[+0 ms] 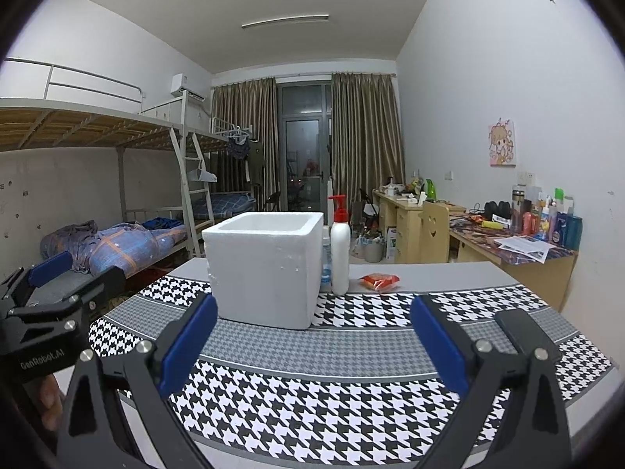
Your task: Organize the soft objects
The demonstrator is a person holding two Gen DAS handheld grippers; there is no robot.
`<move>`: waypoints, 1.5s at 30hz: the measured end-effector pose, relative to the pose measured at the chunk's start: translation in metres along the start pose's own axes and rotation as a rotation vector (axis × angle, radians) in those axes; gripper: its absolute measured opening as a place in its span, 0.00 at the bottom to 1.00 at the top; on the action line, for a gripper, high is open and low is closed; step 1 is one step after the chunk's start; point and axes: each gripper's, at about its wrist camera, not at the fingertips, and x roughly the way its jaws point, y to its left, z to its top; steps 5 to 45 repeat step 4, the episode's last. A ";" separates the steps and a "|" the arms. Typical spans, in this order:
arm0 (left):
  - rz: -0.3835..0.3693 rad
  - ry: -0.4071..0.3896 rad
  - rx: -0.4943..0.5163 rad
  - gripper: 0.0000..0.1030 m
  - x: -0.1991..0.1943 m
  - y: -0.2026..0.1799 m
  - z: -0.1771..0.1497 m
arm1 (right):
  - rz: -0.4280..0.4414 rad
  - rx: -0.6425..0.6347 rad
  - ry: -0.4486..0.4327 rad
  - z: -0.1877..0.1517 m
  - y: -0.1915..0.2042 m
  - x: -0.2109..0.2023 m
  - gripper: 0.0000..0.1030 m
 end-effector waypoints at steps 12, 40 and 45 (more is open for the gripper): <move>0.003 0.002 0.001 0.99 0.001 0.000 -0.002 | -0.006 0.002 0.003 0.000 0.000 0.001 0.98; 0.003 0.002 0.001 0.99 0.001 0.000 -0.002 | -0.006 0.002 0.003 0.000 0.000 0.001 0.98; 0.003 0.002 0.001 0.99 0.001 0.000 -0.002 | -0.006 0.002 0.003 0.000 0.000 0.001 0.98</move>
